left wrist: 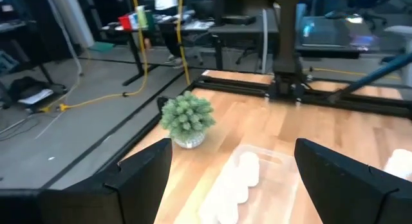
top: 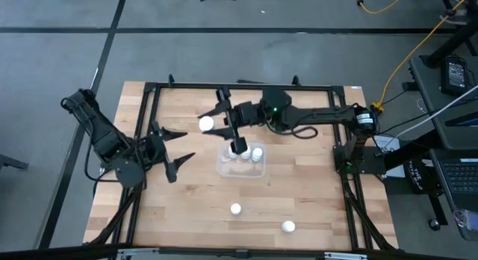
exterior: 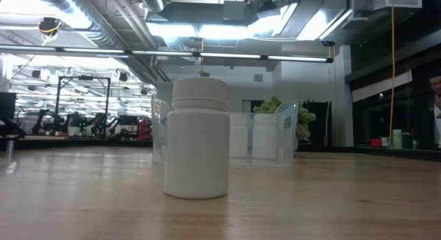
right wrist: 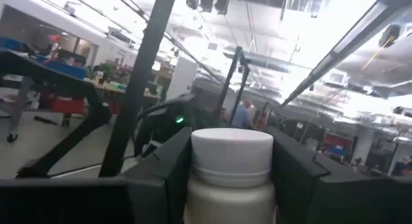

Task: Pick and place pill bottles into a basket
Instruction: Adjust the white pill bottle in the bin

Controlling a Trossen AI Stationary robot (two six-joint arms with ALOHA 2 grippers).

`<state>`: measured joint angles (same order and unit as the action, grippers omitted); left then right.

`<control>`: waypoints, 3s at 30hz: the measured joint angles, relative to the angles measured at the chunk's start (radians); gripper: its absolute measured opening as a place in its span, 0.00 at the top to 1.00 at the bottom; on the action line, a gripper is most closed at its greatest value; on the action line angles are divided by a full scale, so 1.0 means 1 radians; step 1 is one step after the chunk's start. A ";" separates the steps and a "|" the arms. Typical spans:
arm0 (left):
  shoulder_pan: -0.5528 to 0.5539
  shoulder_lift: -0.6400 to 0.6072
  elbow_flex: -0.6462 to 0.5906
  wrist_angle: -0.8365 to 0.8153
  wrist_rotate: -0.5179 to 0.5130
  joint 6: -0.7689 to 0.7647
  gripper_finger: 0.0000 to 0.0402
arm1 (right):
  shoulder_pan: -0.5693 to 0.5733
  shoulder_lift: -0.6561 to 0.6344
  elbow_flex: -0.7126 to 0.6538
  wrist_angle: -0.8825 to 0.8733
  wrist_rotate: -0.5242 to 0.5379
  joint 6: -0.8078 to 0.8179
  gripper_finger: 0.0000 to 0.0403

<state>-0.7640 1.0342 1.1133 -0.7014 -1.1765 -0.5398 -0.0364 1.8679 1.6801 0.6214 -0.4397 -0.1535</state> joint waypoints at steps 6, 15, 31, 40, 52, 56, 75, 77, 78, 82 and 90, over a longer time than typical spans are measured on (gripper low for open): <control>0.082 -0.001 0.000 0.012 0.023 0.010 0.20 | 0.032 0.001 -0.002 -0.050 0.046 -0.008 0.59; 0.148 0.036 0.000 0.168 0.117 0.143 0.20 | 0.045 0.063 -0.003 -0.070 0.048 -0.005 0.59; 0.159 0.126 0.001 0.471 0.135 0.335 0.21 | 0.066 0.099 -0.002 -0.016 0.038 0.068 0.59; 0.155 0.120 0.001 0.488 0.129 0.347 0.40 | 0.071 0.099 -0.002 -0.018 0.025 0.083 0.59; 0.140 0.120 0.001 0.492 0.131 0.380 0.60 | 0.074 0.099 -0.001 -0.009 0.029 0.123 0.53; 0.139 0.120 0.001 0.483 0.126 0.385 0.60 | 0.074 0.093 0.012 -0.040 0.027 0.135 0.50; 0.162 0.128 0.002 0.316 0.181 0.237 0.60 | 0.072 0.079 0.551 -1.315 0.220 -0.062 0.41; 0.179 0.142 0.002 0.308 0.219 0.228 0.60 | 0.072 0.079 0.551 -1.341 0.223 -0.042 0.41; 0.190 0.151 0.002 0.308 0.240 0.228 0.60 | 0.072 0.079 0.551 -1.356 0.225 -0.039 0.41; 0.236 0.202 0.002 0.308 0.318 0.228 0.60 | 0.075 0.079 0.551 -1.402 0.271 -0.038 0.41; 0.318 0.263 0.002 0.372 0.443 0.249 0.60 | 0.080 0.083 0.540 -1.605 0.342 -0.039 0.41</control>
<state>-0.4458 1.2971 1.1149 -0.3297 -0.7333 -0.2909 0.0437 1.9510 2.2201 -0.9835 -0.0979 -0.1920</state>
